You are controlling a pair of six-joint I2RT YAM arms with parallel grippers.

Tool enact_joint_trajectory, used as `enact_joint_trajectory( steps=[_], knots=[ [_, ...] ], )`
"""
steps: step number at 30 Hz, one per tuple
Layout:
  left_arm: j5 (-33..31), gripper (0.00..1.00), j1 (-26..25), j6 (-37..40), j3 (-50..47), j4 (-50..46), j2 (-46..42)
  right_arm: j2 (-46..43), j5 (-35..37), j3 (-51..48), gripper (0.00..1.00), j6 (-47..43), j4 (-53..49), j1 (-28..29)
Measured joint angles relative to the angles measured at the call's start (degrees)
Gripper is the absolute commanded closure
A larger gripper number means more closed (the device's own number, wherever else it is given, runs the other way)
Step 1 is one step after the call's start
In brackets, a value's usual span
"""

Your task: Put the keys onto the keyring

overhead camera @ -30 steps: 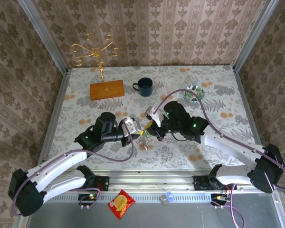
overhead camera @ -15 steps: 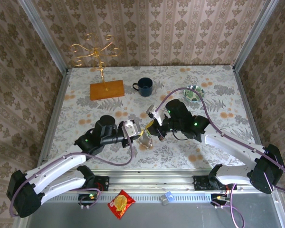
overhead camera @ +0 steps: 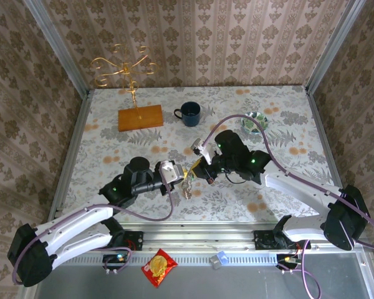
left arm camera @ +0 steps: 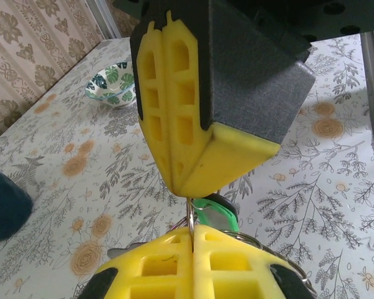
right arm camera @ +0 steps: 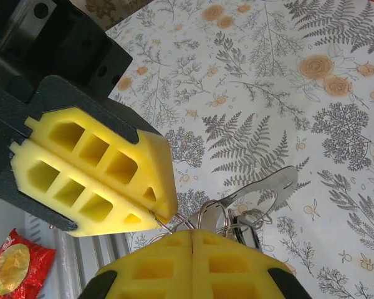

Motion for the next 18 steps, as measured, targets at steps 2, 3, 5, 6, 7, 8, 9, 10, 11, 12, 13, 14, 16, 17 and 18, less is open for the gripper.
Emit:
enact_joint_trajectory(
  steps=[2, 3, 5, 6, 7, 8, 9, 10, 11, 12, 13, 14, 16, 17, 18],
  knots=[
    [-0.2, 1.00, -0.2, -0.3, -0.5, 1.0, 0.0, 0.0, 0.0, 0.0, 0.99, 0.5, 0.0, -0.3],
    [-0.4, 1.00, -0.2, -0.4, -0.7, 1.6, 0.0, 0.0, 0.0, 0.0, 0.93, 0.7, 0.0, -0.5],
    [-0.5, 1.00, -0.2, -0.9, -1.3, 2.8, 0.0, 0.0, -0.1, 0.0, 0.83, 0.9, 0.3, -0.8],
    [-0.5, 1.00, -0.2, -1.1, -1.4, 3.2, -0.1, 0.0, -0.1, 0.0, 0.79, 1.2, 0.4, -0.9],
    [-0.6, 1.00, -0.2, -1.2, -1.5, 3.5, -0.1, 0.0, -0.1, 0.0, 0.75, 1.4, 0.5, -1.1],
    [-0.6, 1.00, -0.2, -1.5, -1.6, 4.0, -0.2, 0.0, -0.1, 0.0, 0.72, 1.5, 0.8, -1.2],
    [-0.6, 1.00, -0.2, -1.5, -1.8, 4.3, -0.2, 0.0, -0.1, 0.0, 0.70, 1.8, 0.9, -1.3],
    [-0.6, 1.00, -0.2, -1.6, -2.1, 5.0, -0.2, 0.0, -0.1, 0.0, 0.68, 1.9, 0.9, -1.4],
    [-0.6, 1.00, -0.2, -1.9, -2.4, 5.4, -0.2, 0.0, -0.1, 0.0, 0.67, 1.9, 0.9, -1.5],
    [-0.6, 1.00, -0.2, -2.0, -2.6, 5.8, -0.2, 0.0, -0.1, 0.0, 0.65, 2.0, 0.9, -1.5],
    [-0.6, 1.00, -0.2, -2.4, -3.0, 6.3, -0.2, 0.0, -0.1, 0.0, 0.64, 2.0, 0.9, -1.5],
    [-0.6, 1.00, -0.2, -2.6, -3.2, 6.6, -0.2, 0.0, -0.1, 0.0, 0.62, 1.9, 0.9, -1.6],
    [-0.6, 1.00, -0.2, -3.0, -3.8, 7.5, -0.2, -0.3, -0.1, 0.0, 0.61, 1.6, 0.9, -1.9],
    [-0.6, 1.00, -0.2, -3.3, -4.1, 7.9, -0.2, -0.7, -0.1, 0.0, 0.61, 1.0, 0.9, -1.9],
    [-0.6, 1.00, -0.2, -3.5, -4.4, 8.5, -0.2, -1.2, -0.1, -0.1, 0.60, 0.4, 1.0, -2.1]
  ],
)
